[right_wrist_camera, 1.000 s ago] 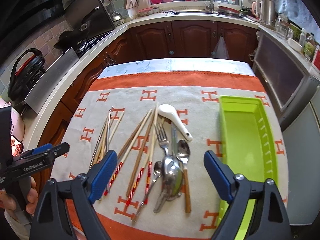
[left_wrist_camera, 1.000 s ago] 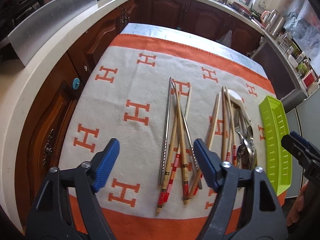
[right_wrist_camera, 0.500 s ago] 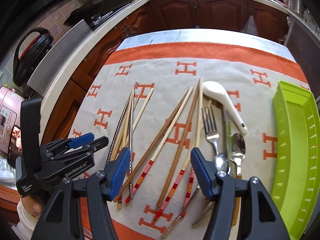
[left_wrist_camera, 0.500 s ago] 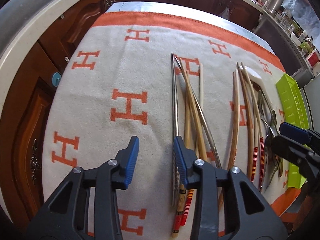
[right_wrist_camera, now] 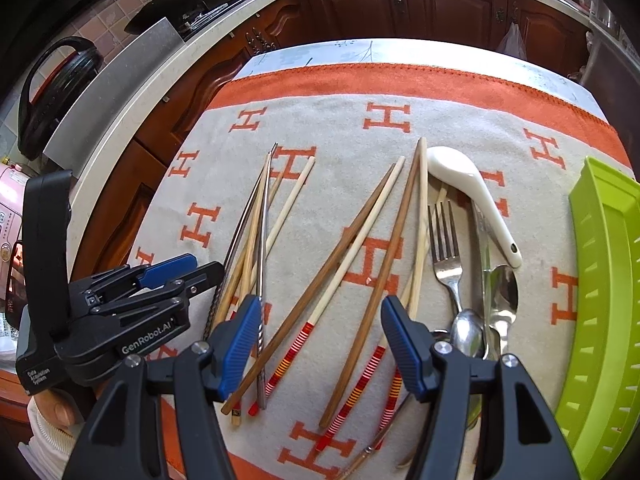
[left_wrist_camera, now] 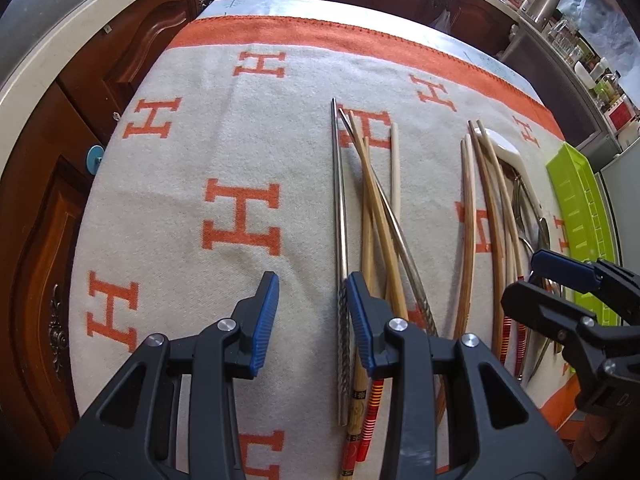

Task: Organize utensils
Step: 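Lower the left tool onto the metal chopstick and close on it, then grasp a wooden chopstick with the right tool while the left tool holds the metal chopstick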

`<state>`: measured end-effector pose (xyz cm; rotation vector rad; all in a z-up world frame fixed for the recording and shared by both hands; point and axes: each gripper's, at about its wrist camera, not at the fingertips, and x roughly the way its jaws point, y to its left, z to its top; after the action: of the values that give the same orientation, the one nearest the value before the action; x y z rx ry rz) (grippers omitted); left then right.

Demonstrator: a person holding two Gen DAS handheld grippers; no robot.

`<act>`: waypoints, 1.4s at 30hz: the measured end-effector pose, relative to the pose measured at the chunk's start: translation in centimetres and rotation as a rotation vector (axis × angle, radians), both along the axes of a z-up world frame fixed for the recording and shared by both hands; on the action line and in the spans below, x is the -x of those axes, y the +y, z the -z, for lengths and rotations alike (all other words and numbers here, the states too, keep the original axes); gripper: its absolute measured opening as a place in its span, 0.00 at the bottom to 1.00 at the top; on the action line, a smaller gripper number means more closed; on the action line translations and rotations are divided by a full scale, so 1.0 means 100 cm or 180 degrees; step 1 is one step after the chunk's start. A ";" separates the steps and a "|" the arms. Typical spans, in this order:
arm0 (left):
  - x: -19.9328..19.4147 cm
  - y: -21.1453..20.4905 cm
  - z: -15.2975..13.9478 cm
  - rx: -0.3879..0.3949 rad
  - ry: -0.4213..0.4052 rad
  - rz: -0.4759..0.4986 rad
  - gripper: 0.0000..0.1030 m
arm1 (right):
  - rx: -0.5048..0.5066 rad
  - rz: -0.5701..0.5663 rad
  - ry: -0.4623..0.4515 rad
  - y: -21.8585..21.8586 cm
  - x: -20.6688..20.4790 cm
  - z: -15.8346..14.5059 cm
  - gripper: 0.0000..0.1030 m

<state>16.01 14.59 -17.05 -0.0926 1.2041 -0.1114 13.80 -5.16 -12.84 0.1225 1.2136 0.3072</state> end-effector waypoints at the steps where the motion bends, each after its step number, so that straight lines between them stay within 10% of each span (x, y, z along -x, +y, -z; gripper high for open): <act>1: -0.001 0.000 0.000 -0.0011 -0.0011 0.0003 0.32 | -0.0004 -0.0006 0.0005 0.001 0.000 0.000 0.60; 16: -0.007 -0.017 0.004 -0.0443 -0.0114 0.0180 0.31 | 0.0081 -0.0102 -0.0003 0.011 0.000 0.005 0.56; 19: -0.010 -0.017 0.003 -0.0422 -0.0103 0.0168 0.04 | 0.0087 -0.0111 0.0003 0.014 0.000 0.006 0.53; 42: 0.046 0.037 -0.025 0.0161 -0.0181 -0.0197 0.03 | -0.0363 -0.0501 -0.0015 0.062 -0.010 0.023 0.17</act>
<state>11.38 18.33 -14.59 -0.1697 1.1409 -0.0898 14.77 1.05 -15.14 0.1250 1.2036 0.5142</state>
